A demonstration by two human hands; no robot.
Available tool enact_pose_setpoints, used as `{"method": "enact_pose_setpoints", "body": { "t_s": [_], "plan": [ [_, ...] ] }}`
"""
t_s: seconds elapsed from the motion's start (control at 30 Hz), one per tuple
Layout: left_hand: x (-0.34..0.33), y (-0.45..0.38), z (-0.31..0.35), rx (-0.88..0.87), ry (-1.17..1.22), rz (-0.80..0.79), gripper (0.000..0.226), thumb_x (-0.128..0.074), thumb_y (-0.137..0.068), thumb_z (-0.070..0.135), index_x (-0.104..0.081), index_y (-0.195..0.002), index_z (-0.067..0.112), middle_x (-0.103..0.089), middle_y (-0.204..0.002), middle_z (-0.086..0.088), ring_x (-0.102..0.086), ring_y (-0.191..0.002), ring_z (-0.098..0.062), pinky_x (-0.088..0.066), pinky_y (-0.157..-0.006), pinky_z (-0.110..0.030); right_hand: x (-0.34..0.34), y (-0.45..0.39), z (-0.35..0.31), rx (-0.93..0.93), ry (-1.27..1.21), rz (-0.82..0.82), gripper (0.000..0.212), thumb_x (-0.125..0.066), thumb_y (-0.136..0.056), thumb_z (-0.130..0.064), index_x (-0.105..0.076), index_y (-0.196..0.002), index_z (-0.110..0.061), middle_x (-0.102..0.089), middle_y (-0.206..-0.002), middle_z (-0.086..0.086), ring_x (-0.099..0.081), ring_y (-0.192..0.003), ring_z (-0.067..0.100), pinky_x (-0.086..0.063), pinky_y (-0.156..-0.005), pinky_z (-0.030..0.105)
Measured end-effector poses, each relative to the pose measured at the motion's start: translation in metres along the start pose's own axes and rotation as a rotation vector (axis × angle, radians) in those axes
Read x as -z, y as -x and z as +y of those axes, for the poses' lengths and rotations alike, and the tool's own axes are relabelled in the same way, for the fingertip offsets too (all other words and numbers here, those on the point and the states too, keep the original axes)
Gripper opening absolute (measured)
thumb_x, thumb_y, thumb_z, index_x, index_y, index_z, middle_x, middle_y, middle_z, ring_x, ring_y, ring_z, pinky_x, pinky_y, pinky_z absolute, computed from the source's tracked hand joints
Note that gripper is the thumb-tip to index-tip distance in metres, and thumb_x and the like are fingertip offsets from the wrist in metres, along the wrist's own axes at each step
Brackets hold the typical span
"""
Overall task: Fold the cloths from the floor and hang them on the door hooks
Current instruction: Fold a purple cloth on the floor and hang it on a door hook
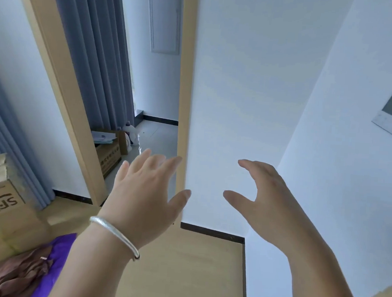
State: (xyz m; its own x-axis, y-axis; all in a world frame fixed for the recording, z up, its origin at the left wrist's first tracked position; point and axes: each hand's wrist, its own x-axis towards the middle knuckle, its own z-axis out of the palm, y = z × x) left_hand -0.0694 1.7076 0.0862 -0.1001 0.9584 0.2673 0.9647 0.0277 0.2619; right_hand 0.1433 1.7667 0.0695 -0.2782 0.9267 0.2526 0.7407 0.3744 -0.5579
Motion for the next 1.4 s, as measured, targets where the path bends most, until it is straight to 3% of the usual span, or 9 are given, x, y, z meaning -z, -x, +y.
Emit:
{"method": "enact_pose_setpoints", "body": {
  "t_s": [0.33, 0.6, 0.83, 1.07, 1.3, 1.4],
  "plan": [
    [-0.035, -0.126, -0.004, 0.058, -0.031, -0.026, 0.064, -0.034, -0.089, 0.062, -0.016, -0.147, 0.042, -0.028, -0.151, 0.014, -0.002, -0.147, -0.014, -0.009, -0.12, -0.045, -0.002, -0.124, 0.055, -0.01, -0.043, -0.063, 0.062, -0.057, -0.086, -0.053, -0.03, -0.142, -0.044, -0.025, -0.142, -0.031, -0.024, -0.135, -0.005, -0.03, -0.091, 0.023],
    [-0.061, -0.242, -0.053, 0.111, -0.015, -0.009, 0.065, -0.033, -0.088, 0.062, -0.012, -0.147, 0.043, -0.024, -0.152, 0.014, 0.001, -0.147, -0.014, -0.008, -0.12, -0.046, -0.034, -0.253, 0.053, 0.065, 0.027, -0.087, 0.061, -0.055, -0.086, -0.055, -0.031, -0.141, -0.044, -0.028, -0.138, -0.031, -0.025, -0.131, -0.008, -0.029, -0.091, 0.021],
    [-0.079, -0.311, -0.11, 0.199, -0.006, 0.029, 0.089, -0.02, -0.074, 0.081, 0.008, -0.148, 0.043, -0.004, -0.16, 0.006, 0.004, -0.148, -0.016, -0.004, -0.119, -0.05, -0.082, -0.348, 0.034, 0.175, 0.018, -0.115, 0.057, -0.055, -0.087, -0.053, -0.036, -0.14, -0.042, -0.031, -0.14, -0.028, -0.028, -0.133, -0.005, -0.029, -0.094, 0.021],
    [-0.084, -0.315, -0.182, 0.413, -0.06, 0.042, 0.088, -0.025, -0.076, 0.082, 0.005, -0.149, 0.042, -0.006, -0.16, 0.005, 0.0, -0.148, -0.018, -0.006, -0.118, -0.051, -0.149, -0.412, -0.008, 0.344, -0.101, -0.206, 0.052, -0.056, -0.084, -0.05, -0.044, -0.134, -0.042, -0.036, -0.129, -0.031, -0.032, -0.127, -0.007, -0.027, -0.093, 0.017],
    [-0.076, -0.289, -0.253, 0.745, -0.066, 0.098, 0.082, -0.037, -0.078, 0.073, -0.009, -0.148, 0.042, -0.016, -0.157, 0.004, -0.006, -0.148, -0.019, -0.009, -0.118, -0.053, -0.242, -0.463, -0.077, 0.587, -0.212, -0.477, 0.055, -0.067, -0.084, -0.038, -0.045, -0.134, -0.042, -0.036, -0.126, -0.032, -0.033, -0.119, -0.012, -0.025, -0.085, -0.004],
    [-0.067, -0.283, -0.277, 0.869, -0.097, 0.176, 0.08, -0.044, -0.08, 0.068, -0.012, -0.148, 0.042, -0.019, -0.156, 0.005, -0.008, -0.147, -0.019, -0.009, -0.118, -0.053, -0.278, -0.484, -0.109, 0.712, -0.265, -0.585, 0.058, -0.069, -0.084, -0.034, -0.043, -0.136, -0.041, -0.035, -0.13, -0.031, -0.033, -0.124, -0.009, -0.027, -0.091, 0.004]
  ]
}}
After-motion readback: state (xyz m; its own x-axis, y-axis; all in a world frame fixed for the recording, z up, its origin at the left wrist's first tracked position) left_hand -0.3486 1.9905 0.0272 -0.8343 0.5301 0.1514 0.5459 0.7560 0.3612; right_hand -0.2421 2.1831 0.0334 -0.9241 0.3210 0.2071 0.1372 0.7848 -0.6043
